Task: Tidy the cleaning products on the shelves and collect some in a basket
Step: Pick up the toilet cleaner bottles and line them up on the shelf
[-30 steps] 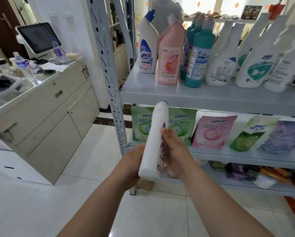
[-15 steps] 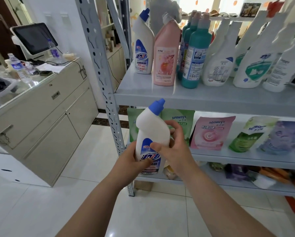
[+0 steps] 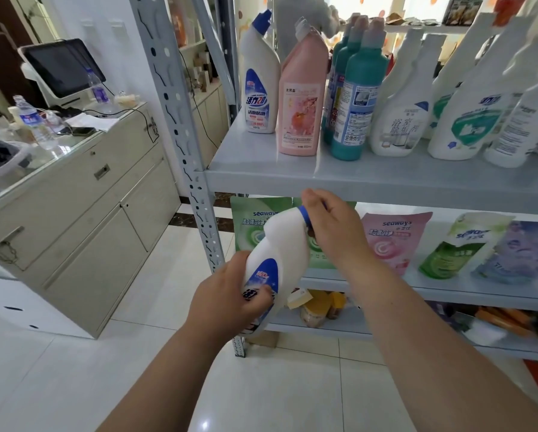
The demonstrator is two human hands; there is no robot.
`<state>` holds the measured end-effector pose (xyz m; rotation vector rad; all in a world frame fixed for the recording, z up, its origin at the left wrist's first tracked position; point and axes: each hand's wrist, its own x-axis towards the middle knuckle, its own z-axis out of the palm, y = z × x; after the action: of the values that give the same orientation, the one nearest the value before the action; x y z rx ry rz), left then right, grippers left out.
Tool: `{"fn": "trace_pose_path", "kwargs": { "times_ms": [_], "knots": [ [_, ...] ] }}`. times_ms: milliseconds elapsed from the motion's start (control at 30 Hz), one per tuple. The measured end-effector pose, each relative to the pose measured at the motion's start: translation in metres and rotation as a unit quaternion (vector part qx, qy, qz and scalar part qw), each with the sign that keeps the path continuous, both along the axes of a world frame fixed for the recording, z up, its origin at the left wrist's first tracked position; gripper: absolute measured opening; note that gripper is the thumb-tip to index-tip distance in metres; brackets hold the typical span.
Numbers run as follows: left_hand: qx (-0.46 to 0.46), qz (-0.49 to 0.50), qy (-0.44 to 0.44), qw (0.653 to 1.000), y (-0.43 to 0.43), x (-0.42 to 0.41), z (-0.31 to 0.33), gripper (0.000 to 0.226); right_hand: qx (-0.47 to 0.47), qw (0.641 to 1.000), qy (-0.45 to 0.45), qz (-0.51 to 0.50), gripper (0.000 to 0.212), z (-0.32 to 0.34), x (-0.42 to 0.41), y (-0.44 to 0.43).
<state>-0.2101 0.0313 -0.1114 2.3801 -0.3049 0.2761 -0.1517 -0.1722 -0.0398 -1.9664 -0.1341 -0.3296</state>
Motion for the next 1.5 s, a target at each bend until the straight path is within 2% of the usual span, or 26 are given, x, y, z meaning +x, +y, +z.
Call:
{"fn": "trace_pose_path", "kwargs": {
  "times_ms": [67, 133, 267, 367, 500, 567, 633, 767, 900, 1033, 1133, 1267, 1367, 1500],
  "knots": [
    [0.009, 0.003, -0.010, 1.000, -0.001, 0.002, 0.003, 0.054, -0.028, 0.999, -0.040, -0.024, 0.040, 0.003, 0.005, 0.003],
    [-0.014, -0.007, 0.016, 1.000, 0.000, 0.004, 0.008, 0.049, -0.033, 0.996, -0.073, -0.032, 0.035, 0.005, 0.008, 0.005],
    [-0.142, -0.055, 0.109, 0.982, 0.000, 0.006, 0.018, 0.035, -0.049, 0.989, -0.134, -0.027, 0.036, 0.006, 0.013, 0.004],
    [-0.236, -0.093, 0.176, 0.951, 0.001, 0.005, 0.024, 0.038, -0.075, 0.985, -0.154, -0.016, 0.039, 0.005, 0.016, -0.002],
    [-0.268, -0.124, 0.240, 0.925, -0.002, 0.007, 0.027, 0.047, -0.094, 0.978, -0.186, 0.001, 0.031, 0.002, 0.018, -0.012],
    [-0.267, -0.125, 0.248, 0.923, -0.005, 0.008, 0.024, 0.047, -0.085, 0.982, -0.170, 0.010, 0.035, -0.001, 0.019, -0.015],
    [-0.264, -0.116, 0.243, 0.926, -0.009, 0.011, 0.022, 0.043, -0.067, 0.986, -0.153, 0.019, 0.039, -0.003, 0.021, -0.017],
    [-0.237, -0.084, 0.193, 0.948, -0.023, 0.023, 0.021, 0.018, -0.004, 0.996, -0.086, 0.037, 0.026, 0.000, 0.025, -0.021],
    [-0.252, -0.017, 0.125, 0.960, -0.038, 0.037, 0.023, 0.029, 0.064, 0.991, 0.025, 0.119, 0.057, -0.008, 0.024, -0.030],
    [-0.307, 0.012, 0.087, 0.948, -0.055, 0.049, 0.035, 0.019, 0.052, 0.975, 0.082, 0.201, 0.077, -0.011, 0.023, -0.040],
    [-0.328, 0.004, 0.065, 0.942, -0.071, 0.058, 0.048, 0.020, 0.067, 0.971, 0.074, 0.217, 0.088, -0.005, 0.031, -0.051],
    [-0.349, -0.018, 0.043, 0.936, -0.085, 0.083, 0.080, 0.038, 0.086, 0.973, 0.029, 0.210, 0.088, 0.024, 0.057, -0.070],
    [-0.344, 0.008, 0.008, 0.939, -0.076, 0.121, 0.104, 0.046, 0.107, 0.974, -0.014, 0.198, 0.083, 0.051, 0.080, -0.079],
    [-0.341, 0.091, -0.012, 0.935, -0.053, 0.190, 0.122, 0.033, 0.113, 0.979, -0.065, 0.160, 0.083, 0.077, 0.107, -0.082]
  ]
}}
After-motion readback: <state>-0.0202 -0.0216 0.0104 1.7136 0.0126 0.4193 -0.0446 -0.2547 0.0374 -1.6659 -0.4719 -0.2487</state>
